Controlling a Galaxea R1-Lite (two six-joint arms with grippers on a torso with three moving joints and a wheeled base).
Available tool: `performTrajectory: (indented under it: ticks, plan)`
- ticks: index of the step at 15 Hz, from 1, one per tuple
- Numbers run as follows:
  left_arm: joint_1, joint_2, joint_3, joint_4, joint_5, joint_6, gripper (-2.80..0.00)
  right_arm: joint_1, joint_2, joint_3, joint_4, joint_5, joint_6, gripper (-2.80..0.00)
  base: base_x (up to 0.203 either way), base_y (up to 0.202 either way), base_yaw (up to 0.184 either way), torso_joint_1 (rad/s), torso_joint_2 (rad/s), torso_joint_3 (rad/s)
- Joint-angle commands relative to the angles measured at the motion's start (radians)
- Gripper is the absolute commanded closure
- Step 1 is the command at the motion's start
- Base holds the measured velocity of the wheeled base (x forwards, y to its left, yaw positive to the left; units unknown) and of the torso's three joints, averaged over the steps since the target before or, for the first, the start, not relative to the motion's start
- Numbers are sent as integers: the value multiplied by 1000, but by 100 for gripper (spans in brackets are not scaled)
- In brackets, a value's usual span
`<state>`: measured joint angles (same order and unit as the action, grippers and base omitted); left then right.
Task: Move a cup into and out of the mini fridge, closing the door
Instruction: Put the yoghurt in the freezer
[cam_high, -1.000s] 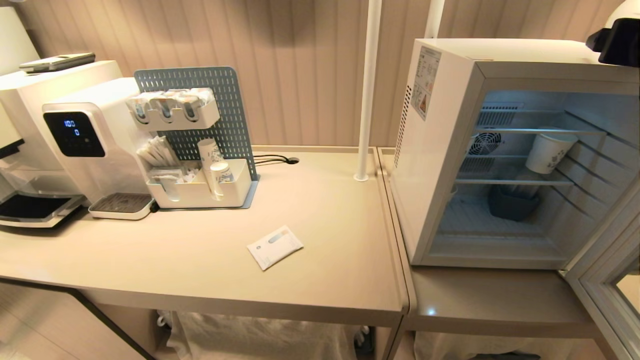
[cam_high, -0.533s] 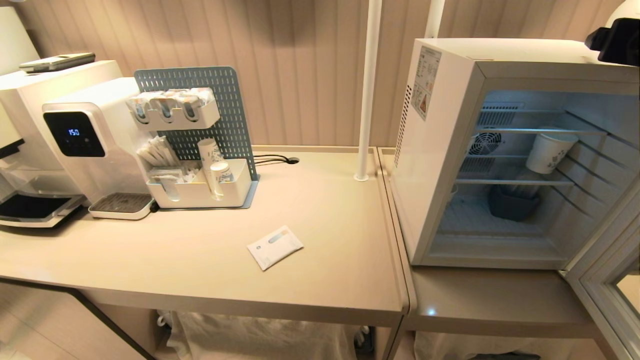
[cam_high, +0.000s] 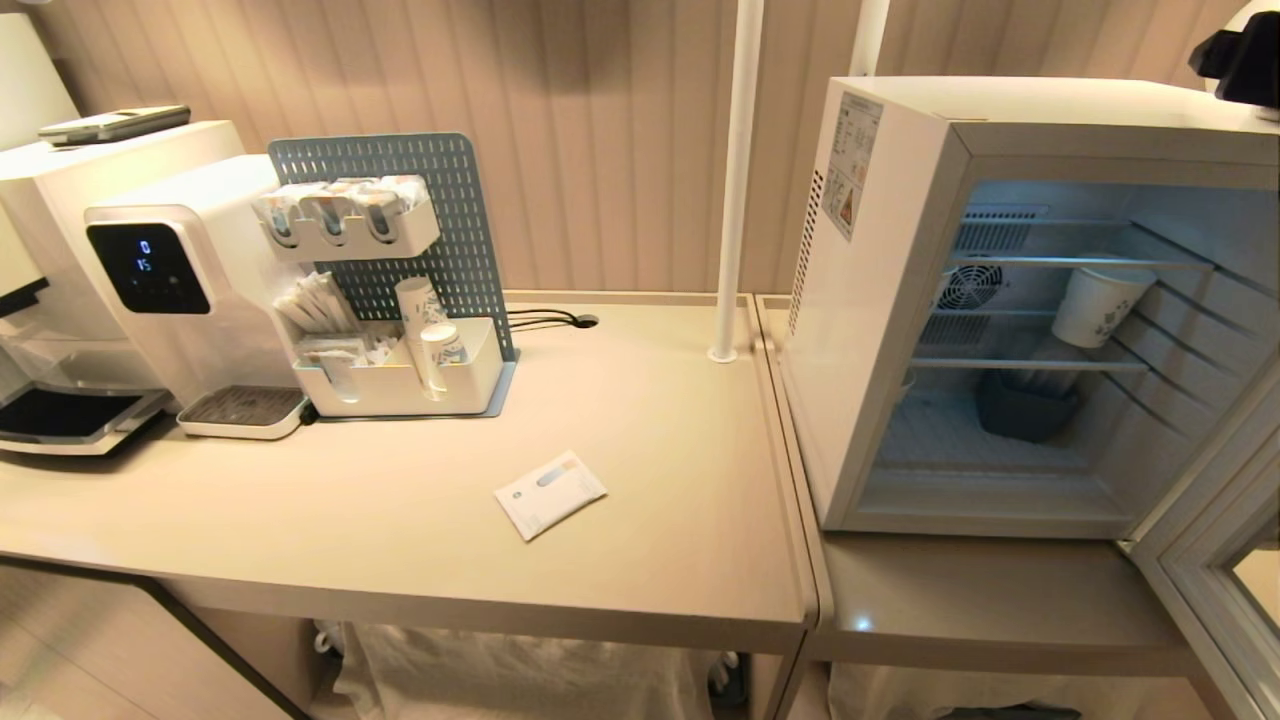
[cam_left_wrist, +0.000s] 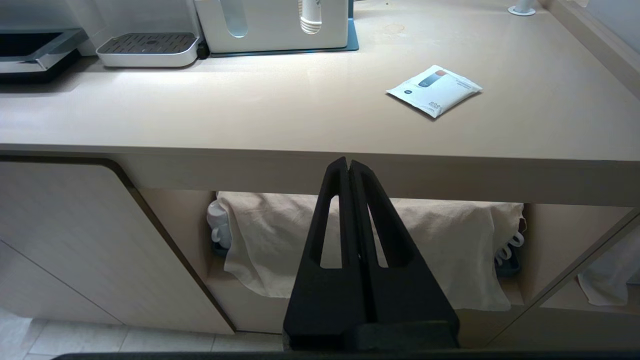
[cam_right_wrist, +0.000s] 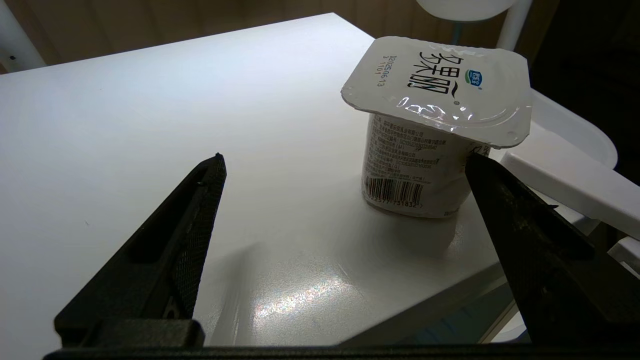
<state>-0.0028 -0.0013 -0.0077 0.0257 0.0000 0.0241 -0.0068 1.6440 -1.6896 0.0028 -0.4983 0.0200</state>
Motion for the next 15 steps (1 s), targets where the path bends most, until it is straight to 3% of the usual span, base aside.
performTrajectory:
  ticks: [1, 15]
  plan:
    - [0, 0, 0, 0, 0, -1, 0, -8, 2, -11, 3, -2, 0, -280, 0, 0, 0, 0, 0, 0]
    - [0, 0, 0, 0, 0, 0, 0, -52, 39, -71, 11, 11, 8, -280, 0, 0, 0, 0, 0, 0]
